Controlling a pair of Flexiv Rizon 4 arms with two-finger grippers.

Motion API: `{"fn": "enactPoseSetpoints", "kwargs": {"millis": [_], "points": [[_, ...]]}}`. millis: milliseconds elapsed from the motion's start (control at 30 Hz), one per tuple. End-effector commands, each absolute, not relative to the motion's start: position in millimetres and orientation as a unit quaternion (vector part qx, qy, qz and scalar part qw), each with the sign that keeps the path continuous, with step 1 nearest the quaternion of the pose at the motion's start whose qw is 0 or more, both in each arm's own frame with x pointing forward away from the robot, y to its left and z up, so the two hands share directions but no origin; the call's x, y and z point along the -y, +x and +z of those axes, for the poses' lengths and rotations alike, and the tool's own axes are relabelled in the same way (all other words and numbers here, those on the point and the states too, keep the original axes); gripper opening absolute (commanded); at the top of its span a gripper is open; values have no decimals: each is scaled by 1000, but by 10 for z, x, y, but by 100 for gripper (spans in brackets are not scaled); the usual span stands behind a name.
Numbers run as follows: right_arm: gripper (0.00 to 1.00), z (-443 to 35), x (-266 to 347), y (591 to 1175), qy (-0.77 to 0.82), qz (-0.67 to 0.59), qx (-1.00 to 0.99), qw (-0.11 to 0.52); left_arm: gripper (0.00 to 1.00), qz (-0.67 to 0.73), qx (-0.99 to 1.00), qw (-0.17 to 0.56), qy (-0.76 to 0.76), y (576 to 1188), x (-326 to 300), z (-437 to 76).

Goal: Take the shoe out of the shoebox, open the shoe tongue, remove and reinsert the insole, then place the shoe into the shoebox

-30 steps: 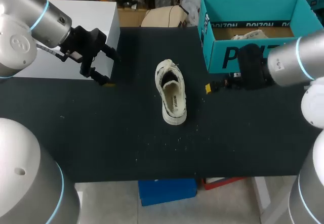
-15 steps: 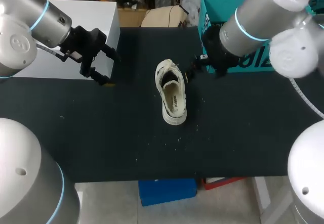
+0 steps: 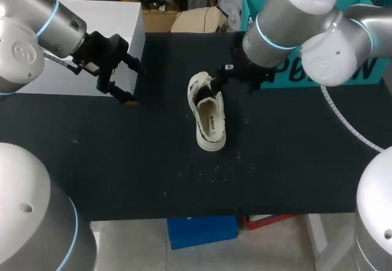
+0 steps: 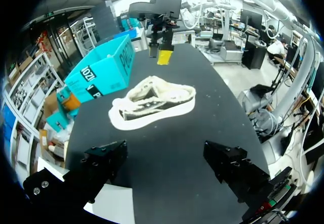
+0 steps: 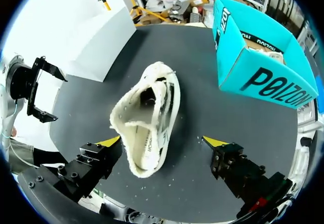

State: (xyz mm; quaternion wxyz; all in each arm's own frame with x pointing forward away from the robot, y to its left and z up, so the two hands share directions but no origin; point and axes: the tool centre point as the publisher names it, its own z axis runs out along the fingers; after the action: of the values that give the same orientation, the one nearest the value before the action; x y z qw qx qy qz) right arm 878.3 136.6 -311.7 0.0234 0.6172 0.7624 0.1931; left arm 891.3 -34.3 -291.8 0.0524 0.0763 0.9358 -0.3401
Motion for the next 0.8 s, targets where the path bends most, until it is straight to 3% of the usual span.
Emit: {"fn": "enactPoseSetpoints", "kwargs": {"millis": [33,100,200,300,800], "points": [[85,-3299,-1500,8931,620,186,-762,29,100,-340,-936,54,76,8911,352,-2933],[69,-3335,-1497,8969,621,182,-762,30,100,-340,-936,54,76,8911,352,-2933],[55,-3403,-1475,9011,623,179,-761,28,100,-340,-936,54,76,8911,352,-2933],[49,-3460,-1460,9050,624,171,-762,23,100,-340,-936,54,76,8911,352,-2933],[45,-3842,-1466,9165,608,135,-782,-18,100,-340,-936,54,76,8911,352,-2933]]}}
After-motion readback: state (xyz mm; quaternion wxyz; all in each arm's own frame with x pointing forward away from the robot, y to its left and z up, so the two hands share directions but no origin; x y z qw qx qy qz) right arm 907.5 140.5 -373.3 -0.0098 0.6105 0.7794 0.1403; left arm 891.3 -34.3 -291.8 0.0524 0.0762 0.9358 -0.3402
